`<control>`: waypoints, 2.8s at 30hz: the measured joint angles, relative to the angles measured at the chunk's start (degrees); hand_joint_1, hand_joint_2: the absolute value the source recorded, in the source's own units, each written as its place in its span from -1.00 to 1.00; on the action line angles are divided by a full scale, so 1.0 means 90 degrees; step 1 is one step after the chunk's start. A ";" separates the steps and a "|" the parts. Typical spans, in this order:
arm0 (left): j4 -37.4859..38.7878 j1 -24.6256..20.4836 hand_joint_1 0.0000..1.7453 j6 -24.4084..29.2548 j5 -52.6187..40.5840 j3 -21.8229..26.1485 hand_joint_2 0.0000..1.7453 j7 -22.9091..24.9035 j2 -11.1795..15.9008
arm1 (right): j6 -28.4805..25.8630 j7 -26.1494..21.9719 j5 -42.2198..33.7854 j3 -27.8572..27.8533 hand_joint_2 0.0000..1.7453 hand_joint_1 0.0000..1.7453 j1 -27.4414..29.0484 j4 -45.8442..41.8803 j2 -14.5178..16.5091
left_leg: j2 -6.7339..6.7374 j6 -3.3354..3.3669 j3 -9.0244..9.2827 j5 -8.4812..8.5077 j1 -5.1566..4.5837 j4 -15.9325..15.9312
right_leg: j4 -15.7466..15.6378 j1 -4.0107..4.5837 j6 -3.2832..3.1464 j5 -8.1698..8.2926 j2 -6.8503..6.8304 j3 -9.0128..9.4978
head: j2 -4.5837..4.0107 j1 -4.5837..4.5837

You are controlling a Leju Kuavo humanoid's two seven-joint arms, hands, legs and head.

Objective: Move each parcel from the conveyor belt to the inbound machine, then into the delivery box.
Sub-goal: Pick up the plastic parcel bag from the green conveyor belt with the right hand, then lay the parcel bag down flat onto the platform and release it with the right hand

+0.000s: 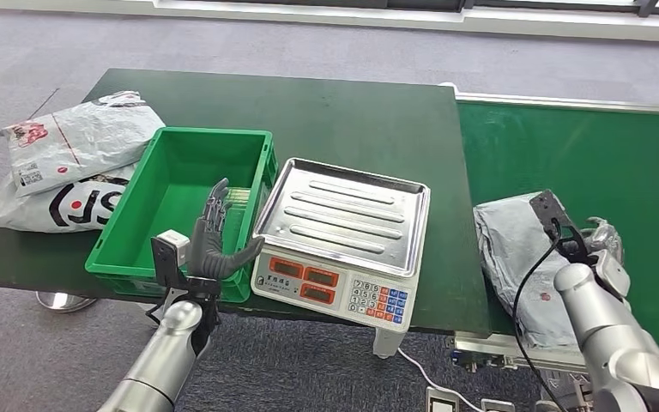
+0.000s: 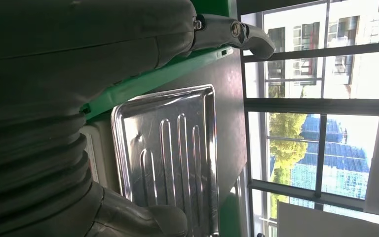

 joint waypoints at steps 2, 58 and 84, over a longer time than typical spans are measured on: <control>0.0006 -0.0004 -1.00 0.0025 0.0000 0.0000 1.00 0.0000 -0.0012 | 0.0193 0.0120 0.0111 -0.0017 1.00 -1.00 0.0135 0.0011 0.0041 | 0.0001 0.0000 0.0000 0.0000 0.0000 0.0000 | 0.0000 0.0001 0.0000 0.0000 0.0001 -0.0001 | 0.0001 -0.0001; -0.0159 0.0141 -1.00 0.0164 -0.0001 0.0000 1.00 0.0000 -0.0097 | -0.0158 -0.2032 0.0039 -0.0553 1.00 1.00 0.1162 -0.1529 0.0561 | 0.0006 -0.0004 0.0006 -0.0003 0.0002 -0.0001 | 0.0002 0.0002 -0.0001 -0.0001 0.0014 0.0003 | 0.0000 -0.0001; -0.0292 0.0228 -1.00 0.0093 -0.0038 -0.0001 1.00 0.0000 -0.0074 | -0.0698 -0.4344 -0.1147 -0.0913 1.00 1.00 0.2536 -0.6143 0.1349 | 0.0005 -0.0004 0.0003 -0.0007 0.0003 -0.0003 | 0.0002 0.0004 0.0002 -0.0010 0.0006 0.0002 | -0.0001 0.0000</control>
